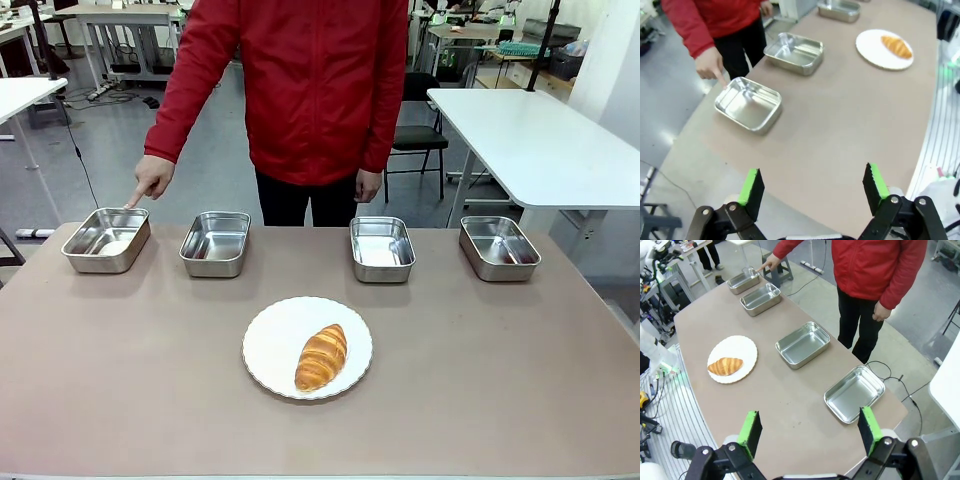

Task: Place the bread in the container.
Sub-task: Place the Butter Roll into the Airtight Container indicated by the human.

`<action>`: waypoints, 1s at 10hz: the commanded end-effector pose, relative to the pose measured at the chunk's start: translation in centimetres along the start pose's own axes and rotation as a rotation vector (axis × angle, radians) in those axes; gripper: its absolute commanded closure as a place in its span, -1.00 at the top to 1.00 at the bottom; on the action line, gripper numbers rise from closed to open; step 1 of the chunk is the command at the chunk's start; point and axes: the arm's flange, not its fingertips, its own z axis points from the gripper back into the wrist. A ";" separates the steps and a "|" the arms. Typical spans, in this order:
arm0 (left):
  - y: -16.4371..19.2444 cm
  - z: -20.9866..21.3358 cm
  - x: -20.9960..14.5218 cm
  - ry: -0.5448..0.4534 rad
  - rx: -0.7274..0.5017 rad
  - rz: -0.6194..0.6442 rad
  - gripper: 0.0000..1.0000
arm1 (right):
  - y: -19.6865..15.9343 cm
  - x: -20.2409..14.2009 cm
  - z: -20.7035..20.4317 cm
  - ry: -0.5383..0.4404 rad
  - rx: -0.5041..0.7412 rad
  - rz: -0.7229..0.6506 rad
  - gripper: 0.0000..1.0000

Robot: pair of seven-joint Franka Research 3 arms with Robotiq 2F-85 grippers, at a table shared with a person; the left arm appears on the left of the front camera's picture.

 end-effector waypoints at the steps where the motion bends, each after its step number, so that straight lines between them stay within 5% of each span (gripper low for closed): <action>1: 2.5 -1.2 2.8 0.015 -0.011 0.031 1.00 | 0.0 0.2 0.1 -0.019 0.009 0.015 1.00; 7: 2.5 -1.7 3.1 0.022 -0.022 0.018 1.00 | 0.0 0.2 0.1 -0.019 0.009 0.015 1.00; 10: 5.2 -11.3 10.4 0.067 -0.050 0.082 1.00 | 0.0 0.2 0.1 -0.019 0.009 0.015 1.00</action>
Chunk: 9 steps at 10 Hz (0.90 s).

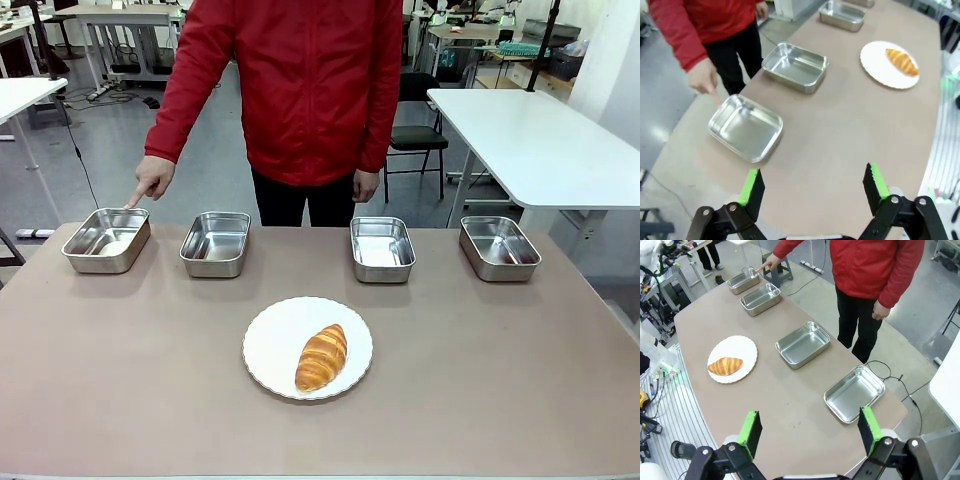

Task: Place the bread in the container.
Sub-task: Place the Butter Roll into the Airtight Container indicated by the human.

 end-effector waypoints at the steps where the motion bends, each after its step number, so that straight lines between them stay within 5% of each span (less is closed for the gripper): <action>1: 0.8 -6.3 4.2 0.053 -0.009 0.046 1.00 | 0.1 0.1 0.1 -0.020 0.009 0.015 1.00; 6: -2.7 -24.4 10.6 0.231 -0.022 0.306 1.00 | 0.1 0.1 0.1 -0.020 0.009 0.015 1.00; 7: -2.4 -26.2 11.0 0.256 -0.037 0.376 1.00 | 0.1 0.1 0.1 -0.020 0.009 0.015 1.00; 8: -3.3 -23.7 10.0 0.209 -0.031 0.248 1.00 | 0.1 0.1 0.1 -0.020 0.009 0.015 1.00; 9: -3.3 -23.7 10.0 0.209 -0.031 0.248 1.00 | 0.1 0.1 0.1 -0.020 0.009 0.015 1.00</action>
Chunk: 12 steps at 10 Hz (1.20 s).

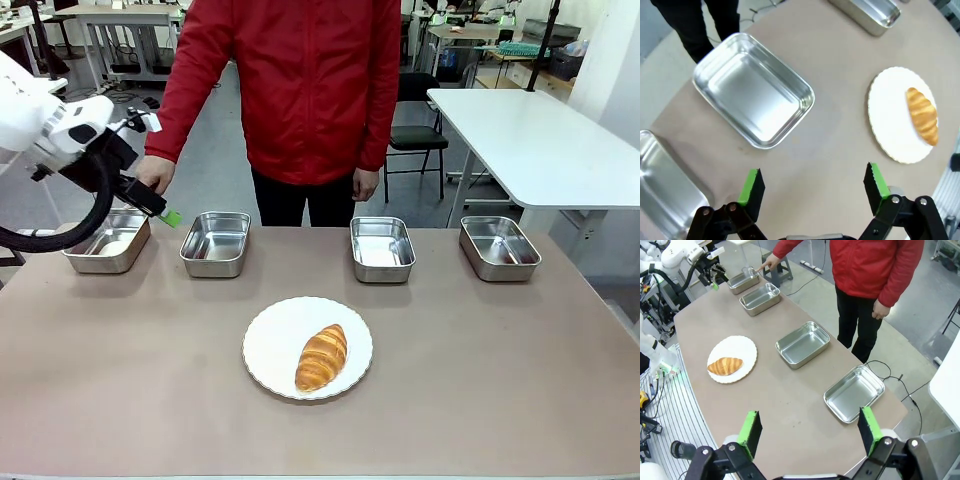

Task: Place the bread in the container.
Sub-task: Place the Butter Roll into the Airtight Container indicated by the human.

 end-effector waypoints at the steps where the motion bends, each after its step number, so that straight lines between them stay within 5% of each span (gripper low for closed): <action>1: 0.1 2.2 -0.8 -0.023 0.003 -0.051 1.00 | 0.0 0.1 0.1 -0.021 0.010 0.015 1.00; 3: 0.2 1.1 -0.1 -0.014 0.008 -0.015 1.00 | 0.0 0.1 0.1 -0.021 0.010 0.015 1.00; 7: -9.1 -3.1 10.0 0.128 0.115 0.078 1.00 | 0.0 0.1 0.1 -0.021 0.010 0.015 1.00; 9: -12.1 -6.3 12.2 0.196 0.077 0.242 1.00 | 0.0 0.1 0.1 -0.021 0.010 0.015 1.00; 12: -17.7 -13.7 13.3 0.268 0.025 0.319 1.00 | 0.0 0.1 0.1 -0.021 0.010 0.015 1.00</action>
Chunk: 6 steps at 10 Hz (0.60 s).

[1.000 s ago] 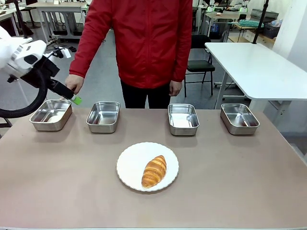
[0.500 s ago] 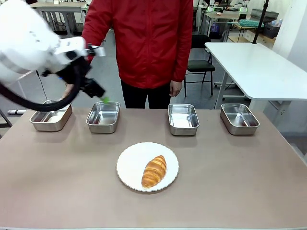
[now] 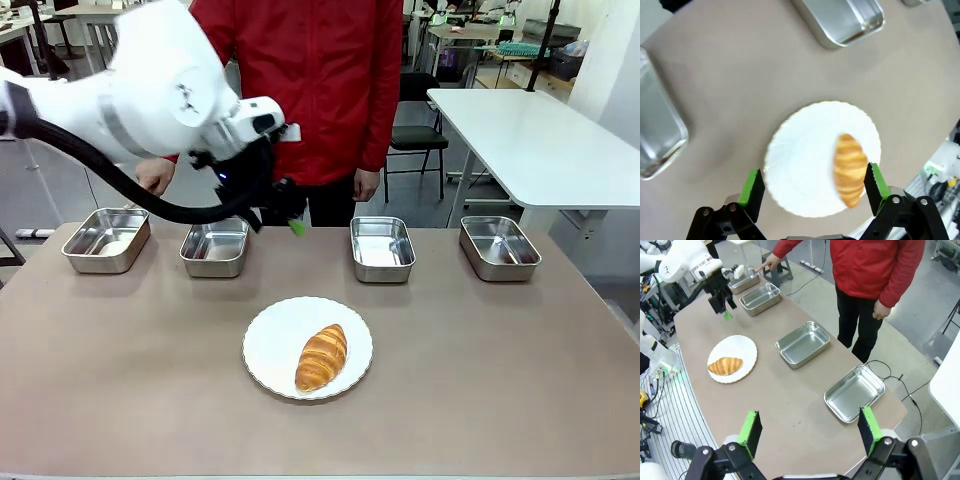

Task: Place the bread in the container.
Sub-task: Place the Butter Roll into the Airtight Container indicated by the human.

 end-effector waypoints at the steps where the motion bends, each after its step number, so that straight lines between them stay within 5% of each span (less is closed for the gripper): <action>1: -2.9 -2.5 -0.1 0.033 -0.005 0.017 1.00 | 0.0 0.1 0.0 -0.022 0.009 0.016 1.00; 3: -3.6 -5.6 -1.8 0.112 0.000 0.033 1.00 | 0.0 0.1 0.0 -0.022 0.009 0.016 1.00; 6: -3.4 -3.8 -0.6 0.056 -0.021 0.010 1.00 | 0.0 0.1 0.0 -0.022 0.009 0.016 1.00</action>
